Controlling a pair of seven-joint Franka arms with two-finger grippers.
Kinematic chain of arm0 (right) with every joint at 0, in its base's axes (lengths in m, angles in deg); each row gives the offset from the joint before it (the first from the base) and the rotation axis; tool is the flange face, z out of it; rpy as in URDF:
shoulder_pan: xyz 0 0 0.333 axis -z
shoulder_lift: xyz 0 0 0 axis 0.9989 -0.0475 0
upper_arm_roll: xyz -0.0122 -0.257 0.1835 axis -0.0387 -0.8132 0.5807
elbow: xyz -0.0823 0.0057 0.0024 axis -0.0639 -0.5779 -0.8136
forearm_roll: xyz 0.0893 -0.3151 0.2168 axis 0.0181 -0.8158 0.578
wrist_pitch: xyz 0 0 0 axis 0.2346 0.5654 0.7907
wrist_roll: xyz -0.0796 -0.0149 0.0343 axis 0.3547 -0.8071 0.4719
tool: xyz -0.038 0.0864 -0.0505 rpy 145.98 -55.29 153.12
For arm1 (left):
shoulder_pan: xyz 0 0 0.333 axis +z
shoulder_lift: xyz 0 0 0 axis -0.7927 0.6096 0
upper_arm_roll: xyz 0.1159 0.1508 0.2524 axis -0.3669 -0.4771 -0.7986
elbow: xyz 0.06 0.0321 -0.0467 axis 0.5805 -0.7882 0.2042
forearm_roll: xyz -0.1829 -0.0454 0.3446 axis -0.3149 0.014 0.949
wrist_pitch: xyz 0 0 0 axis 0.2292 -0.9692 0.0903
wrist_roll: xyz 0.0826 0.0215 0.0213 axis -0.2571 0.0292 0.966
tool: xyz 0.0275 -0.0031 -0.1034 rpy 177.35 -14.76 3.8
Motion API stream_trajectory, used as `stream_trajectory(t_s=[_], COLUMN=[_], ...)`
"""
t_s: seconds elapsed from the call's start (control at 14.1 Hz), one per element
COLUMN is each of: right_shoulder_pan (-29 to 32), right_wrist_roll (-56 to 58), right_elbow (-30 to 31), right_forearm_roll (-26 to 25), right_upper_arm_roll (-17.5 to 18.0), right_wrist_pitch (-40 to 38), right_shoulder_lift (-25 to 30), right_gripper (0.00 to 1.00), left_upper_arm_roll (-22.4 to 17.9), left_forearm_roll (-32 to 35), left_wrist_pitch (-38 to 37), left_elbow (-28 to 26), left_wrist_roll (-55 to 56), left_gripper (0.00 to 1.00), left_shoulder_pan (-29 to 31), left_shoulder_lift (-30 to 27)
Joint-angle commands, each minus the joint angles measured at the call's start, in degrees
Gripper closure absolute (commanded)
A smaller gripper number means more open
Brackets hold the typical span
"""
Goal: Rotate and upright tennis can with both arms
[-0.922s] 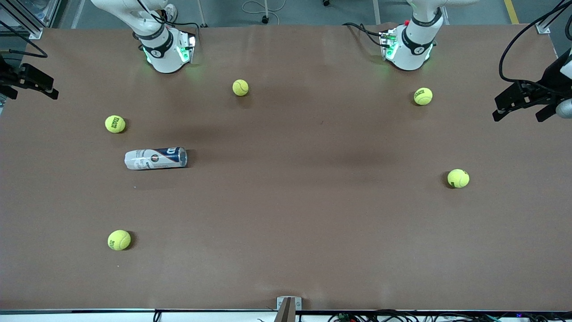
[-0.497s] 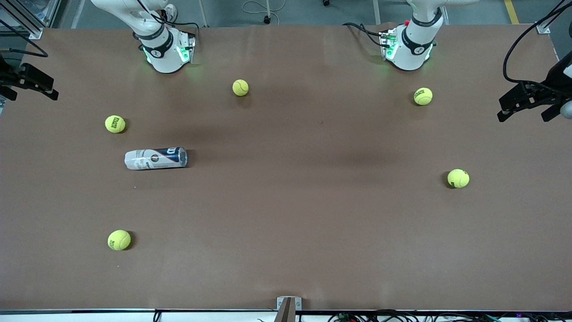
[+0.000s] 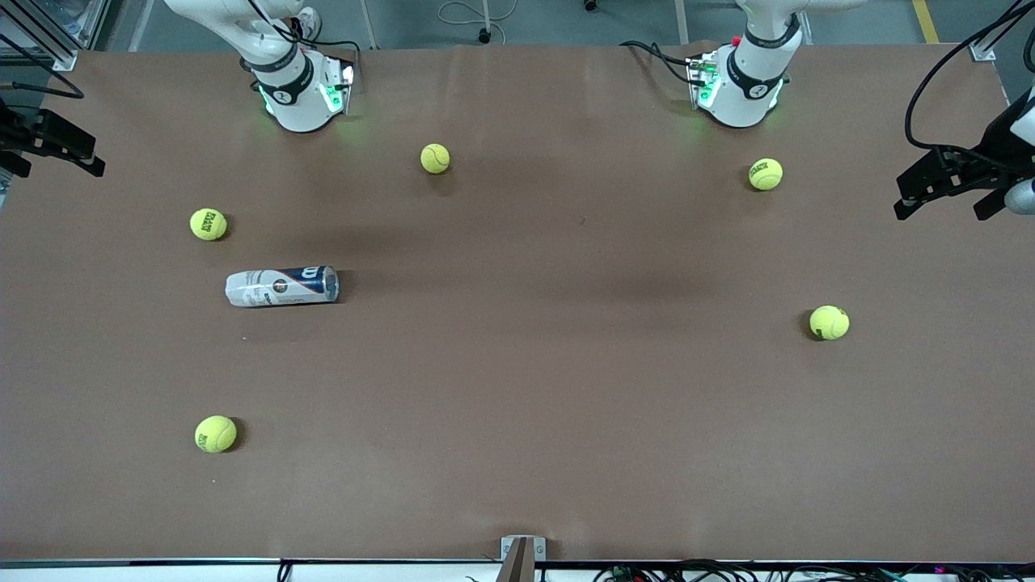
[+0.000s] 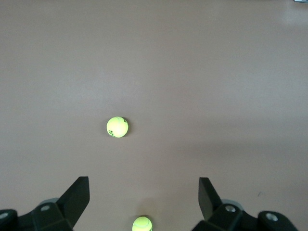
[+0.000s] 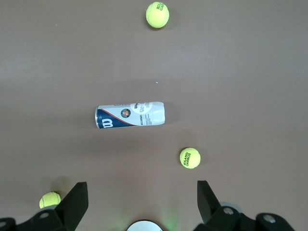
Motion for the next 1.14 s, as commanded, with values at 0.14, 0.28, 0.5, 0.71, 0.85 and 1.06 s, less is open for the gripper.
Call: stream_trajectory(t_s=[0.14, 0.28, 0.5, 0.71, 0.85, 1.06], right_shoulder_pan=[2.0, 2.1, 2.1, 2.7, 2.8, 1.1], right_wrist_roll=[0.6, 0.6, 0.6, -2.1, -17.7, -40.4], right_elbow=[-0.3, -0.3, -0.6, 0.0, 0.4, 0.5], right_forearm_roll=[0.4, -0.1, -4.5, -5.4, -4.8, -1.9], right_upper_arm_roll=[0.1, 0.0, -0.1, -0.2, -0.1, 0.2], right_wrist_pitch=[1.9, 2.6, 4.8, 4.7, 4.3, 4.2], right_shoulder_lift=[-1.5, -2.9, -5.0, -5.1, -6.3, -8.0], right_gripper=[0.00, 0.00, 0.00, 0.00, 0.00, 0.00], left_upper_arm_roll=[0.2, 0.3, 0.7, 0.7, 0.7, 0.7], left_forearm_roll=[0.8, 0.8, 0.9, 0.9, 0.9, 0.9], left_wrist_pitch=[0.0, 0.0, 0.0, 0.0, 0.0, 0.0], left_elbow=[-0.3, -0.4, -0.4, -0.4, -0.3, -0.4], left_wrist_roll=[0.3, 0.2, 0.2, 0.2, 0.2, 0.2], left_gripper=[0.00, 0.00, 0.00, 0.00, 0.00, 0.00], left_shoulder_pan=[-0.1, -0.1, -0.1, 0.0, 0.0, 0.0], left_shoulder_lift=[-0.7, -0.7, -0.7, -0.7, -0.7, -0.7])
